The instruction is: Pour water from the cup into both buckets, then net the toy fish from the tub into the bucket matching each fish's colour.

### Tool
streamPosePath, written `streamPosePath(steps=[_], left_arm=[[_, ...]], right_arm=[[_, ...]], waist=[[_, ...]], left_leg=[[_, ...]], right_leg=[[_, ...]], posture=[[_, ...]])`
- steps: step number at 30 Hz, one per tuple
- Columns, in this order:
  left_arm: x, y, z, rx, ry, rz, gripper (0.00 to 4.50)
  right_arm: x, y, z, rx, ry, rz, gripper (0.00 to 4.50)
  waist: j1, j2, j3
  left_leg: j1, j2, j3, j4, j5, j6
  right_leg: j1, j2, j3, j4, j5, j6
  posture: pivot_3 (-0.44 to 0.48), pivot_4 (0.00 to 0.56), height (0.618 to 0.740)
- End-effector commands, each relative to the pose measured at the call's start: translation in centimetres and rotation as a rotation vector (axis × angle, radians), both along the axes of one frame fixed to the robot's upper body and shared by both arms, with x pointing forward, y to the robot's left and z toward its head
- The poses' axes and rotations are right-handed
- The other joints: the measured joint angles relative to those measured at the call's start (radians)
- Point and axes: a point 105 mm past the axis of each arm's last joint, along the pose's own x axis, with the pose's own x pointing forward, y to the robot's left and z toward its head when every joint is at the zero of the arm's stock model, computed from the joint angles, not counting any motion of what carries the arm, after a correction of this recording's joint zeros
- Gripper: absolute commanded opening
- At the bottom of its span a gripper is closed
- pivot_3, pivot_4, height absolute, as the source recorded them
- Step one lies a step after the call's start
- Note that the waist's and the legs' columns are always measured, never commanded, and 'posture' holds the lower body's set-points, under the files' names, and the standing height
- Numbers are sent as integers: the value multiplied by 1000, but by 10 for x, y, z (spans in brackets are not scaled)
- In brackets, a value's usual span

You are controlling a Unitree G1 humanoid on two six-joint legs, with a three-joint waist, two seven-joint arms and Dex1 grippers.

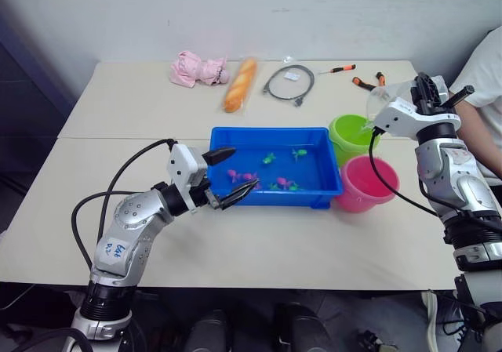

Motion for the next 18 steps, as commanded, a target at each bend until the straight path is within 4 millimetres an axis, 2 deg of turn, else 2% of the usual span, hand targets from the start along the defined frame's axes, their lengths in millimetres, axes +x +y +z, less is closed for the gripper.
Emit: streamPosePath(steps=[1,5,7,9,12,15,18], left_arm=[[-5,0,14,10,-80,-21,4500],[-7,-1,17,-8,-81,-27,4500],[-8,0,17,-13,-77,-30,4500],[-9,-1,16,-14,-74,-39,4500],[-10,-1,16,-14,-72,-48,4500],[-12,-2,15,-8,-66,-69,4500],[-17,-6,13,18,-52,-122,4500]], right_arm=[[-6,-6,15,89,-54,8,61],[-13,-33,21,373,-107,-26,61],[-17,-50,20,674,-160,-15,61],[-17,-63,11,993,-152,44,61],[-23,-73,1,1182,-107,107,61],[-38,-94,-11,1379,-141,108,61],[-55,-118,-42,1574,-200,65,61]], waist=[[0,0,0],[1,0,0],[1,0,0],[1,0,0],[1,0,0],[5,0,0],[4,0,0]], left_leg=[[0,0,0,0,0,0],[0,0,0,0,0,0],[0,0,0,0,0,0],[0,1,0,0,0,0],[0,1,0,0,0,0],[-1,1,0,0,0,1],[-2,1,-1,0,-1,2]], right_leg=[[0,0,0,0,0,0],[0,0,0,0,0,0],[0,0,0,0,0,0],[0,0,0,1,0,0],[0,0,0,2,0,0],[0,0,0,3,0,0],[0,0,0,3,1,1]], posture=[[0,150,738],[0,150,738],[0,150,738],[0,150,738],[0,150,738],[0,150,738],[0,150,738]])
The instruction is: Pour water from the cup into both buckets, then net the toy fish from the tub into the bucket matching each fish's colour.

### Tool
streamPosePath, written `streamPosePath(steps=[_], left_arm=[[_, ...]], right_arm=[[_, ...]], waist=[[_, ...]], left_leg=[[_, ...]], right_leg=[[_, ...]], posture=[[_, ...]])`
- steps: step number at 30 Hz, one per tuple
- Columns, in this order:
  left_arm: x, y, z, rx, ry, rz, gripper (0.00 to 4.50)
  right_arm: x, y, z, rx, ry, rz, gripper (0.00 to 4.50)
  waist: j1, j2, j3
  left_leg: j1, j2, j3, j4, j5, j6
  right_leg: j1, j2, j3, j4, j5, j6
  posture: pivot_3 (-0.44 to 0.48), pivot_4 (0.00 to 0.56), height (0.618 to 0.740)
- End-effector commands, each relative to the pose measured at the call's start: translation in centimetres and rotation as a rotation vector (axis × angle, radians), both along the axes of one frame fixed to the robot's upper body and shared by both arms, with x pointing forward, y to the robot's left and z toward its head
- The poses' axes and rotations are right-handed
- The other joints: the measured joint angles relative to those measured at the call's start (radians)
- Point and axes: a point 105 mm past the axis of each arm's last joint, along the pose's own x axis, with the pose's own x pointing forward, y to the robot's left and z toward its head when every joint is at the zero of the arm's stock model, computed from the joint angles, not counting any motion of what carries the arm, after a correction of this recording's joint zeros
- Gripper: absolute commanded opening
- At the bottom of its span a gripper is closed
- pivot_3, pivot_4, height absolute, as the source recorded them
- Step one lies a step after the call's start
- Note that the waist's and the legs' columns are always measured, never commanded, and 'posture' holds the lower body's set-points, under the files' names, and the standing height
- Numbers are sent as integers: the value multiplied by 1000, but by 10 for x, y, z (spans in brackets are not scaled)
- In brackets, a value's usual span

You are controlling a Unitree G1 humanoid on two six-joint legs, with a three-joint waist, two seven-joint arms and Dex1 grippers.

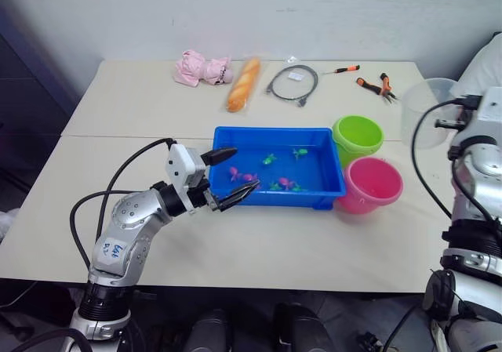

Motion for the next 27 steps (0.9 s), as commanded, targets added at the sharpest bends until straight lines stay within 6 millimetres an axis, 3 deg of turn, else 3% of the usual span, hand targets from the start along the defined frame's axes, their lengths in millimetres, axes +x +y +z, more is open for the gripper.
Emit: streamPosePath(steps=[1,6,13,18,21,24,27], left_arm=[[-13,-7,9,21,-35,-84,4500],[-24,-14,2,75,1,-186,4500],[-29,-13,-1,102,32,-220,4500],[-32,-11,-4,119,47,-205,4500],[-32,-9,-1,123,17,-182,4500],[-30,-9,7,98,-13,-158,4500],[-31,-7,7,98,-9,-149,4500]], right_arm=[[-24,-25,-20,189,-63,-66,61],[-32,-22,-63,303,-55,-34,61],[-30,-17,-97,285,-81,-56,61],[-24,-5,-115,272,-61,-59,61],[-30,-10,-114,257,-97,-92,61],[-38,-14,-111,210,-93,-112,1136],[-49,-22,-113,204,-80,-145,2723]], waist=[[-1,0,0],[-11,1,0],[-29,1,0],[-30,1,0],[-29,1,0],[-25,1,0],[-25,1,0]], left_leg=[[0,0,0,0,0,0],[1,0,1,0,0,1],[4,0,3,-1,1,0],[4,0,4,-2,1,0],[5,0,4,-1,1,0],[4,0,4,-1,1,0],[4,0,4,-1,1,1]], right_leg=[[0,0,0,0,0,0],[0,0,1,0,0,0],[0,0,4,0,0,0],[0,0,5,0,0,0],[0,0,5,0,0,0],[0,0,6,0,0,0],[0,0,6,-1,0,0]], posture=[[0,150,738],[0,150,738],[0,150,738],[0,150,738],[0,150,738],[0,150,738],[0,150,738]])
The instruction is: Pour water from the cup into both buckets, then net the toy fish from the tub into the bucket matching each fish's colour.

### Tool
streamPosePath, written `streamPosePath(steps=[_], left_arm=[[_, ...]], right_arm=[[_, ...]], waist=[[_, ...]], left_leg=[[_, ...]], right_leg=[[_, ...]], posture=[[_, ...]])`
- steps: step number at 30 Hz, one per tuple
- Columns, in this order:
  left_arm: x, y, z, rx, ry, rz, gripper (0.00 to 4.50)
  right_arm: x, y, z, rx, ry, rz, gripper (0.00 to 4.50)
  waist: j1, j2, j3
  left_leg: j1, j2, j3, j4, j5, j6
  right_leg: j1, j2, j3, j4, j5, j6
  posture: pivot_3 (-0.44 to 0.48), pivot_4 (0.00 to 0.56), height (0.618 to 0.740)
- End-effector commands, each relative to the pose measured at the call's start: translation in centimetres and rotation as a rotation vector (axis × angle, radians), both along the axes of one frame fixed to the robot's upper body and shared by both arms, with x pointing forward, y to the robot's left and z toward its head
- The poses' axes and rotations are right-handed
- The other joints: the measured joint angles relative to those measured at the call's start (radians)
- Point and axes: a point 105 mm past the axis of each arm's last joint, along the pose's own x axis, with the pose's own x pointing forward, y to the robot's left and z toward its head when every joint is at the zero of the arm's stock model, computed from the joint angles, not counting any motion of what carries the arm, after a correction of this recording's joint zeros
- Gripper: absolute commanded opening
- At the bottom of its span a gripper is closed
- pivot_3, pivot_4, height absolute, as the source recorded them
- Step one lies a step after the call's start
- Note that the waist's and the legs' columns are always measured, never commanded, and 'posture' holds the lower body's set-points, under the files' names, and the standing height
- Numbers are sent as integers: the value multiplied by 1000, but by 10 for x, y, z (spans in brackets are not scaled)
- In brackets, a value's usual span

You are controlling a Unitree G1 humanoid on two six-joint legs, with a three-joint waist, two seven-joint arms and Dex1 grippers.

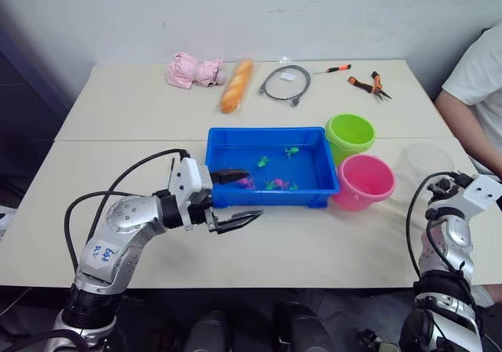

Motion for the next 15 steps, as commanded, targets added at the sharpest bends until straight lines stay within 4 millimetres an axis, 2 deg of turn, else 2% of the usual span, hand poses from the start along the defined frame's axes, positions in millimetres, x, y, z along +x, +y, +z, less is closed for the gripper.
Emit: streamPosePath(steps=[1,3,4,9,12,15], left_arm=[[-5,0,11,-18,-54,-4,4500],[-6,3,8,-12,-43,4,4500],[-6,4,7,-10,-39,7,4500],[-7,15,1,8,-18,42,4500],[-8,33,4,-8,-13,101,4500],[-10,48,2,-6,12,150,4500]], right_arm=[[-15,-15,18,-52,-35,-48,3218],[-27,-16,15,-49,-13,-35,4208],[-31,-16,14,-45,-3,-28,4473],[-61,-15,18,-90,72,24,4473],[-88,3,39,-286,157,219,4473],[-94,23,60,-383,169,379,4473]], waist=[[-1,0,0],[-1,0,0],[-1,0,0],[-1,0,0],[2,2,0],[-3,0,1]], left_leg=[[0,0,0,0,0,0],[0,0,0,0,0,0],[0,0,0,0,0,0],[1,0,0,-2,0,0],[1,0,0,-2,-1,1],[1,0,0,-4,-1,0]], right_leg=[[0,0,0,0,0,0],[0,0,0,0,0,0],[0,0,0,0,0,0],[0,0,1,0,0,0],[0,0,1,-1,0,0],[0,0,1,-2,0,0]], posture=[[0,150,738],[0,150,738],[0,150,738],[0,150,738],[0,150,738],[0,150,738]])
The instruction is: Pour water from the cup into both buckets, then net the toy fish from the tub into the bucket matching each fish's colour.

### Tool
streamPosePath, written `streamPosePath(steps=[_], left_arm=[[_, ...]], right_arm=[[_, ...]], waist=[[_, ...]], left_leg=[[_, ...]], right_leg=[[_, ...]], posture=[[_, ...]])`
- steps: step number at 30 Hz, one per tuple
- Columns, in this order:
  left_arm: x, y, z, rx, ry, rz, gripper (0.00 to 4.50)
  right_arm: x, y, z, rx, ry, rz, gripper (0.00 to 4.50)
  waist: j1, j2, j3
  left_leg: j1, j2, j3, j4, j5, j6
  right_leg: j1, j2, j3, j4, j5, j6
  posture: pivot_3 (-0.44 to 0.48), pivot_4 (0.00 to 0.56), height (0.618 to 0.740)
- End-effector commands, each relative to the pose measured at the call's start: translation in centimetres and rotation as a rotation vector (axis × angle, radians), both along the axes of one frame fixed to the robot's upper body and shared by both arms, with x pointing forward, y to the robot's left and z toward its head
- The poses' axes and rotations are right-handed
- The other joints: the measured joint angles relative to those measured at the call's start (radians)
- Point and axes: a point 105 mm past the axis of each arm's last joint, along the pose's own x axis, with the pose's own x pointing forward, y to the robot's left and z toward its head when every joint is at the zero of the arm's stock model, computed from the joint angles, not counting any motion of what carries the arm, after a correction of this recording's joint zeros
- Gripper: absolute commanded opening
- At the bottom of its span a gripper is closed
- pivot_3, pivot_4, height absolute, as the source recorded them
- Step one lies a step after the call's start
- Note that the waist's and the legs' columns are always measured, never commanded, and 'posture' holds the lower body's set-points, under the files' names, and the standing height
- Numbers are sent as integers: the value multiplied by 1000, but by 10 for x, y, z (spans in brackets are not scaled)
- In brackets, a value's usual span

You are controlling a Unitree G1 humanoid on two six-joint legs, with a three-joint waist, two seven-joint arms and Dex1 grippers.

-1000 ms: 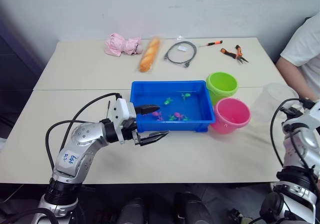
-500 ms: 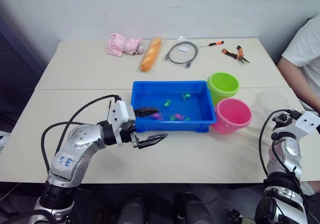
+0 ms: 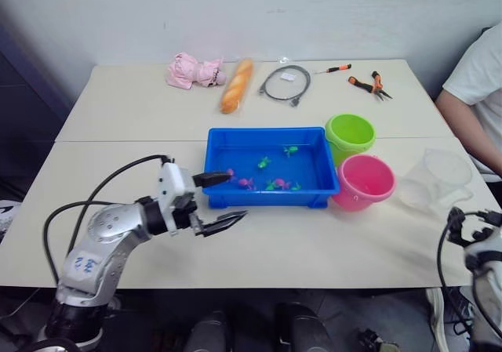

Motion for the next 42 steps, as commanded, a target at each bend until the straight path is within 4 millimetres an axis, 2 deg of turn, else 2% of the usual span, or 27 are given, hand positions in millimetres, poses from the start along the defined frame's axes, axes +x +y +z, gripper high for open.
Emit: streamPosePath(steps=[1,3,5,7,9,11,13,15,16,21,24,28,33,37,40,42], left_arm=[[-10,17,7,11,-21,36,4500],[-13,27,2,35,-2,59,4500],[-16,43,-4,66,12,116,4500],[-16,87,-15,87,25,300,4500],[-22,118,-26,111,29,431,4500],[-27,132,-32,123,29,491,4500],[-35,160,-41,121,29,640,4500],[-57,198,-57,129,62,844,4500],[-67,208,-63,145,75,894,4500],[-102,232,-88,210,172,1073,4500],[-99,229,-84,136,172,1125,4500],[-74,204,-71,87,155,1058,4500],[-16,175,-51,37,192,1036,4500],[11,162,-54,67,288,992,4500],[50,135,-54,83,336,935,4500],[65,122,-54,91,356,917,4500]], right_arm=[[3,40,50,-99,-51,293,4473],[1,57,57,-105,-29,419,4473],[-6,87,70,-139,-43,614,4473],[-16,132,75,-220,-37,914,4473],[-21,156,79,-276,-99,1072,4473],[-21,164,81,-300,-154,1125,4473],[-23,177,81,-395,-229,1230,4473],[-26,190,70,-402,-245,1366,4473],[-28,193,64,-385,-233,1410,4473],[-27,199,50,-365,-254,1479,4473],[-24,203,46,-363,-264,1504,4473],[-20,207,43,-355,-257,1531,4473],[-14,208,49,-384,-291,1512,4473],[-11,210,55,-385,-313,1486,4473],[-8,210,55,-368,-307,1464,4473],[-7,210,54,-362,-299,1455,4473]], waist=[[-10,-2,1],[-13,-3,2],[-4,-4,2],[0,-4,2],[-2,-7,2],[0,-11,4],[4,-13,5],[11,-14,5],[10,-16,4],[30,-18,4],[41,-18,4],[49,-18,4],[46,-18,4],[28,-18,4],[27,-18,4],[34,-18,4]], left_leg=[[0,0,0,0,-1,0],[1,0,4,-1,-4,5],[3,1,5,-1,-6,6],[4,1,3,-1,-6,6],[3,1,3,-1,-6,6],[3,2,3,0,-7,6],[2,1,3,2,-8,9],[2,0,3,2,-10,12],[2,0,3,2,-11,13],[0,1,3,2,-17,14],[0,1,3,2,-19,16],[0,1,3,2,-18,15],[1,1,3,2,-15,13],[2,1,4,2,-11,7],[2,0,4,2,-11,5],[2,0,4,3,-10,5]], right_leg=[[0,0,1,0,0,0],[1,0,4,1,0,1],[5,1,4,1,0,1],[3,1,3,0,0,0],[1,1,3,0,0,0],[1,1,3,-1,0,0],[2,0,3,-3,1,1],[2,-2,3,-6,2,3],[2,-2,3,-7,2,3],[1,-3,2,-9,0,0],[2,-3,2,-13,1,0],[3,-4,2,-14,1,1],[3,-4,2,-10,1,2],[3,-3,1,-7,1,2],[3,-3,0,-5,1,2],[3,-3,0,-4,1,2]], posture=[[0,150,738],[0,150,738],[0,150,738],[0,150,738],[0,150,738],[0,150,738],[0,150,738],[0,150,738],[0,150,738],[0,150,738],[0,150,738],[0,150,738],[0,150,738],[0,150,738],[0,150,738],[0,150,738]])
